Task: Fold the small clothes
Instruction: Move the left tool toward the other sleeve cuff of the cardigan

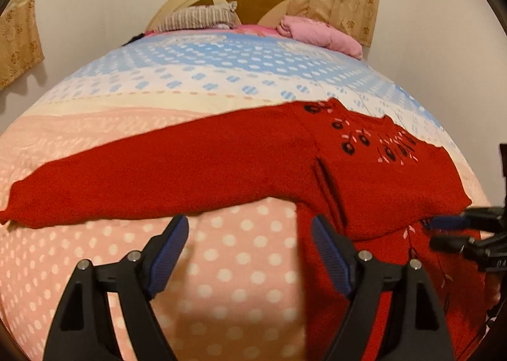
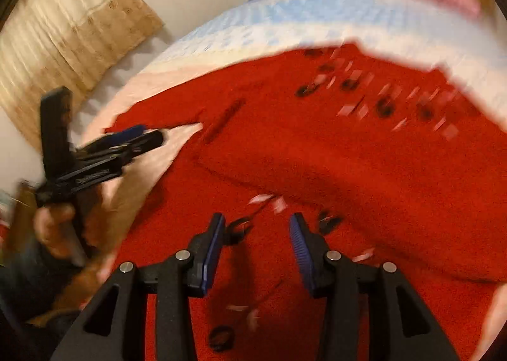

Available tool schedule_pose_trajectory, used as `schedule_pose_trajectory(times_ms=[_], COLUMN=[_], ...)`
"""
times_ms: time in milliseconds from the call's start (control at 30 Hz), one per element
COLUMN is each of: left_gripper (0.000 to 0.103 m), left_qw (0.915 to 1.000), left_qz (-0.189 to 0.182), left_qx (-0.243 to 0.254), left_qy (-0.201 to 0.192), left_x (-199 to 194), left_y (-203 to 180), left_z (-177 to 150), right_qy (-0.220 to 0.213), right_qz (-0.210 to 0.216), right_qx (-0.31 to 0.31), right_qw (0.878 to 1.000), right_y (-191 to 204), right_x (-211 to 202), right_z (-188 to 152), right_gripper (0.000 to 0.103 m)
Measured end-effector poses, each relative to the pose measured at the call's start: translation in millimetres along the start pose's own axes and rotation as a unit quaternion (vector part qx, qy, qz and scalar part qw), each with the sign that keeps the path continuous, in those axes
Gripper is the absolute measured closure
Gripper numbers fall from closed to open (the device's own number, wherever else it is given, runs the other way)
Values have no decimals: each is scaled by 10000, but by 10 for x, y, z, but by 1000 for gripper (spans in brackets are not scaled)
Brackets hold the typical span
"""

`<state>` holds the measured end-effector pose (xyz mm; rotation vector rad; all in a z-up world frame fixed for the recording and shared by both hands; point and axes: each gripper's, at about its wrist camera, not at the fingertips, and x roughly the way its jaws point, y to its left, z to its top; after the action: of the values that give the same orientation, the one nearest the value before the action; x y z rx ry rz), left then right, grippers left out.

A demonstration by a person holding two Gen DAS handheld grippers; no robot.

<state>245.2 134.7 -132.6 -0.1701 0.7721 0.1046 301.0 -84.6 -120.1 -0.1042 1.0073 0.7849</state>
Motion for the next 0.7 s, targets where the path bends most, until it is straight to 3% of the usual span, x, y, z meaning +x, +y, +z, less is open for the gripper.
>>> schedule_pose_trajectory(times_ms=[133, 167, 267, 367, 467, 600, 700], left_gripper=[21, 21, 21, 17, 0, 0, 0], left_qw=[9998, 9998, 9999, 9997, 9974, 9954, 9938], left_qz=[18, 29, 41, 166, 548, 791, 883], left_qx=[-173, -174, -140, -96, -68, -310, -591], left_qy=[-6, -4, -36, -168, -468, -437, -339], left_x=[-13, -23, -99, -192, -270, -268, -262], left_y=[82, 93, 158, 263, 358, 581, 808], left_z=[16, 10, -21, -42, -44, -34, -71], right_qy=[-435, -435, 114, 95, -215, -421, -60], right_qz=[-26, -85, -90, 276, -37, -165, -64], right_qx=[151, 144, 176, 61, -3, 105, 27], right_qw=[9989, 9989, 9997, 9996, 9998, 9989, 10000], right_y=[-69, -74, -90, 20, 74, 107, 268], right_x=[39, 76, 367, 178, 103, 188, 444], right_z=[134, 142, 97, 12, 35, 160, 162], right_gripper=[56, 55, 53, 54, 53, 51, 50])
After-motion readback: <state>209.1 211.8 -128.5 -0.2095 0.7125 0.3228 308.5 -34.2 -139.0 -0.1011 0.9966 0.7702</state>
